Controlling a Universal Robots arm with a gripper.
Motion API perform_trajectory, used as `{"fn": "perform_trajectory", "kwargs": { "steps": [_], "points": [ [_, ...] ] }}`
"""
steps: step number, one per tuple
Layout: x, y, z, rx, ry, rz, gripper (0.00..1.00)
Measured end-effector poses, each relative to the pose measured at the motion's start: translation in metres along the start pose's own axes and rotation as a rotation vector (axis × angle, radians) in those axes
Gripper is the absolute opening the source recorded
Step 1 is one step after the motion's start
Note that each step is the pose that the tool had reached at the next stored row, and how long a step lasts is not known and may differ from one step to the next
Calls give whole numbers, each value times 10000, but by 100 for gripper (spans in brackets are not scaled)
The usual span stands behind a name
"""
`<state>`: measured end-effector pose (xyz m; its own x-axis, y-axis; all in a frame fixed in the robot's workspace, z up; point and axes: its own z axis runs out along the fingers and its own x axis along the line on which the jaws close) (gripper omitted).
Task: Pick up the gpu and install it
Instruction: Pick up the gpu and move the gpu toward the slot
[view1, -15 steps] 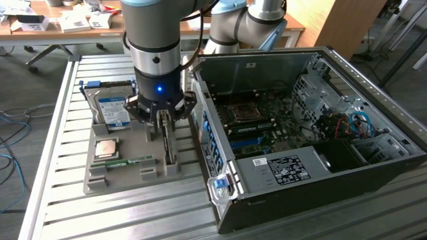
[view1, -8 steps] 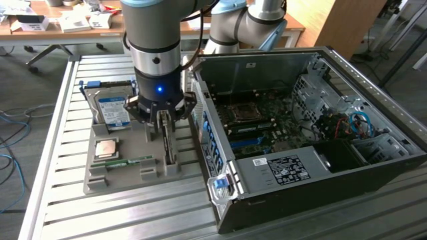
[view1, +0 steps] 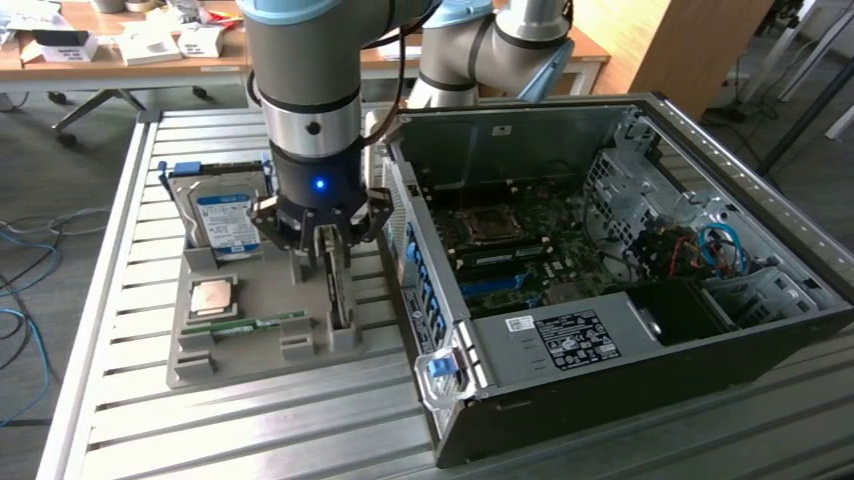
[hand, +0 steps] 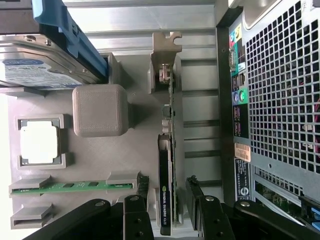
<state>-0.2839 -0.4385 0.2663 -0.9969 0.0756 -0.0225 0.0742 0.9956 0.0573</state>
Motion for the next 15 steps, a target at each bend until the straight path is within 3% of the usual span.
{"fn": "perform_trajectory", "kwargs": {
  "steps": [15],
  "points": [
    [-26,9,14,1,0,1,43]
  ]
}}
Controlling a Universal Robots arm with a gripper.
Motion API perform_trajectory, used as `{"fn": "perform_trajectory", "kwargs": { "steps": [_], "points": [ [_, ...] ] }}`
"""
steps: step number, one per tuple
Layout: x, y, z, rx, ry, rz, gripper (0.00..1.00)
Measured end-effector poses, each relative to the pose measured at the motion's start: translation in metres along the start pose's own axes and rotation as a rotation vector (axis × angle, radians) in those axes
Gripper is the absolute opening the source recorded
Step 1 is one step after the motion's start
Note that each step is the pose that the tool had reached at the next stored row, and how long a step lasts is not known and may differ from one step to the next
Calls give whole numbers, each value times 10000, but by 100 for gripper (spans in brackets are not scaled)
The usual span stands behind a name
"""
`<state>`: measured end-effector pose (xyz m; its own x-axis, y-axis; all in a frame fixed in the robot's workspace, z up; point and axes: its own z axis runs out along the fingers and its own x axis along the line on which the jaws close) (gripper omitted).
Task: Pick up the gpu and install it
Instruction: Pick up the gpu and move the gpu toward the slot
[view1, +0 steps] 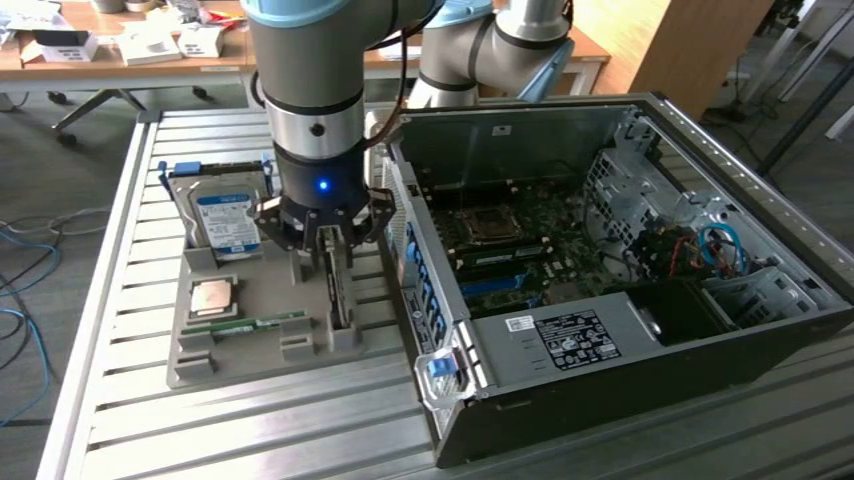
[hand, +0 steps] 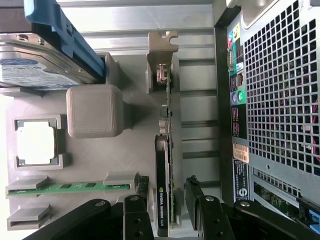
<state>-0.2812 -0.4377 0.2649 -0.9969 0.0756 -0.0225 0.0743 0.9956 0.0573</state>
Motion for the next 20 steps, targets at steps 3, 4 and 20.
{"fn": "perform_trajectory", "kwargs": {
  "steps": [3,4,20],
  "points": [
    [0,6,4,-1,0,-2,43],
    [-1,7,8,-2,-1,-3,43],
    [4,10,119,1,0,8,43]
  ]
}}
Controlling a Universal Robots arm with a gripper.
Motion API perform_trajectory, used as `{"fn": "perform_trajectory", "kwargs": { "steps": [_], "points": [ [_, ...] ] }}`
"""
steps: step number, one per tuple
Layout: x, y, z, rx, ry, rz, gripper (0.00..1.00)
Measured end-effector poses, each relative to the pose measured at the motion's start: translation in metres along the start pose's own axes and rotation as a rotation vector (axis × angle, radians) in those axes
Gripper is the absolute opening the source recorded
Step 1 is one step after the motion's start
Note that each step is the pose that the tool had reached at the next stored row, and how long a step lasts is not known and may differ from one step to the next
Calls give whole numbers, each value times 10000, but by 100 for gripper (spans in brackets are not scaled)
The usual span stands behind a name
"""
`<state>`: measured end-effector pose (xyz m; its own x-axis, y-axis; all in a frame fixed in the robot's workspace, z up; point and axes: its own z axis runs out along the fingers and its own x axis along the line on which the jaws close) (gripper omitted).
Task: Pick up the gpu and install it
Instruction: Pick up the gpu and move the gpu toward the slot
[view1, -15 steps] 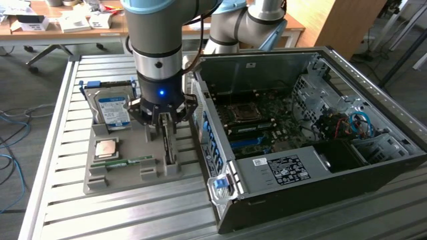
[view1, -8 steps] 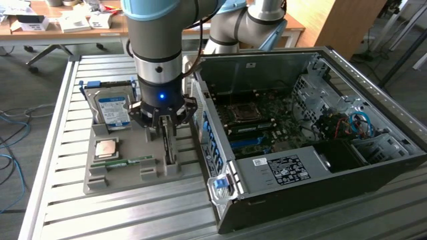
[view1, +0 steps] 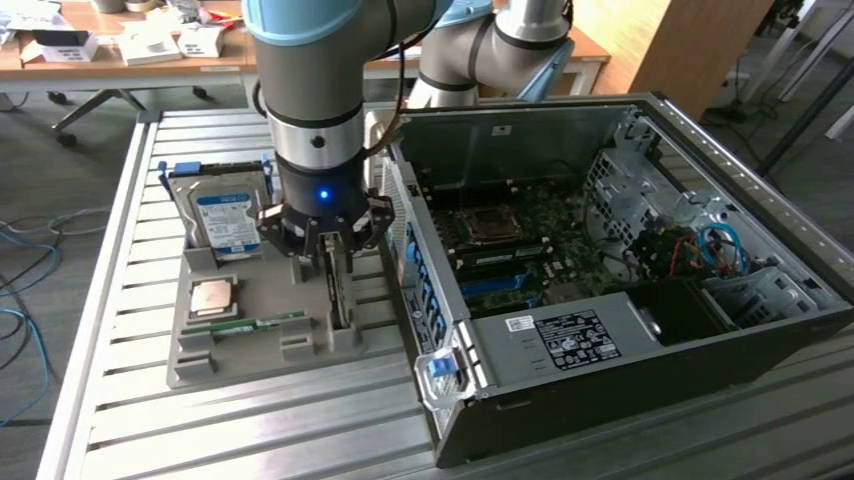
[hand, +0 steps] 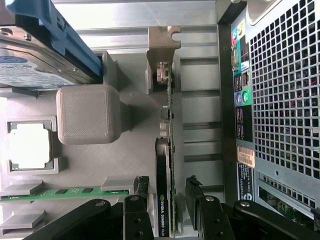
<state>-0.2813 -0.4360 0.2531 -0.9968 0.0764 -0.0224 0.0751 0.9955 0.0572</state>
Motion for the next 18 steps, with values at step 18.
{"fn": "perform_trajectory", "kwargs": {
  "steps": [18],
  "points": [
    [18,-5,82,-5,-68,-2,43]
  ]
}}
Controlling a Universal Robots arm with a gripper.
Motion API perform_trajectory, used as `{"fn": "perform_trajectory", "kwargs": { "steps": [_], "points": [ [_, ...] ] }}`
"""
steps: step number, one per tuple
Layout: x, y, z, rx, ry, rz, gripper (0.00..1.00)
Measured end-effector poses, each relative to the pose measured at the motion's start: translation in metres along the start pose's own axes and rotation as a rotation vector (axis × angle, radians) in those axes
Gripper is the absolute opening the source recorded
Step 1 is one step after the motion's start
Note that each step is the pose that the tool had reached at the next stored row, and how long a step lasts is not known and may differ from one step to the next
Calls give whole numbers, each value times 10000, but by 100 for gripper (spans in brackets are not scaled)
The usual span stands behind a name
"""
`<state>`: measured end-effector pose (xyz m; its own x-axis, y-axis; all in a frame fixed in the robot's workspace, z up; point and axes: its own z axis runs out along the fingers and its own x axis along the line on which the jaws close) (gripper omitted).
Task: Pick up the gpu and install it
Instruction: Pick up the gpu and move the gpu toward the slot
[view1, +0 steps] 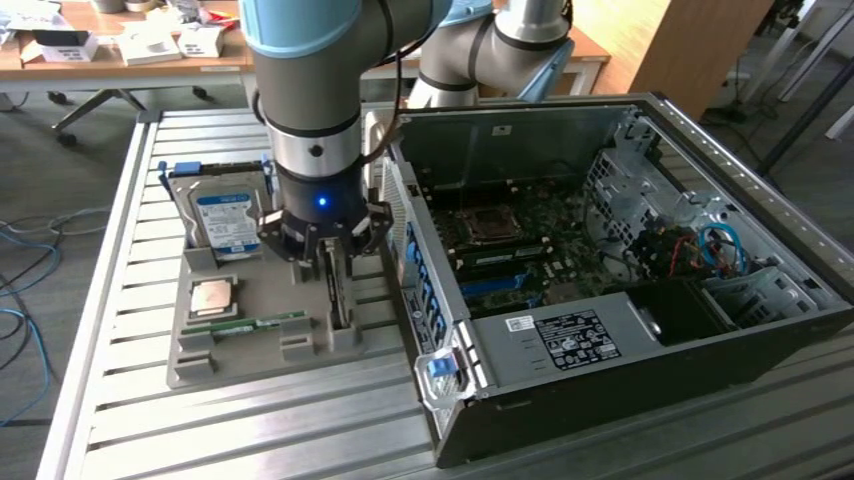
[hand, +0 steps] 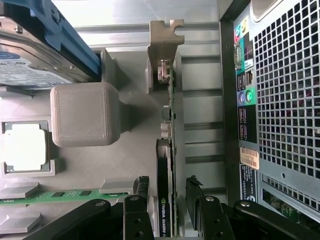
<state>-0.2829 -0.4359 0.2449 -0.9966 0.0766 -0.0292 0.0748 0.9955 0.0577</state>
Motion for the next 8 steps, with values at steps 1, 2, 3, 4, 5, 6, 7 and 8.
{"fn": "perform_trajectory", "kwargs": {
  "steps": [1,2,3,4,5,6,7,8],
  "points": [
    [0,-1,11,0,-4,0,43],
    [1,-1,21,0,-7,-1,43],
    [1,-2,30,0,-9,0,43],
    [1,-2,38,0,-9,-1,43],
    [1,-3,48,0,-10,-1,43],
    [2,-3,57,0,-10,0,43],
    [2,-4,65,1,-10,0,43],
    [2,-3,69,1,-10,0,43]
  ]
}}
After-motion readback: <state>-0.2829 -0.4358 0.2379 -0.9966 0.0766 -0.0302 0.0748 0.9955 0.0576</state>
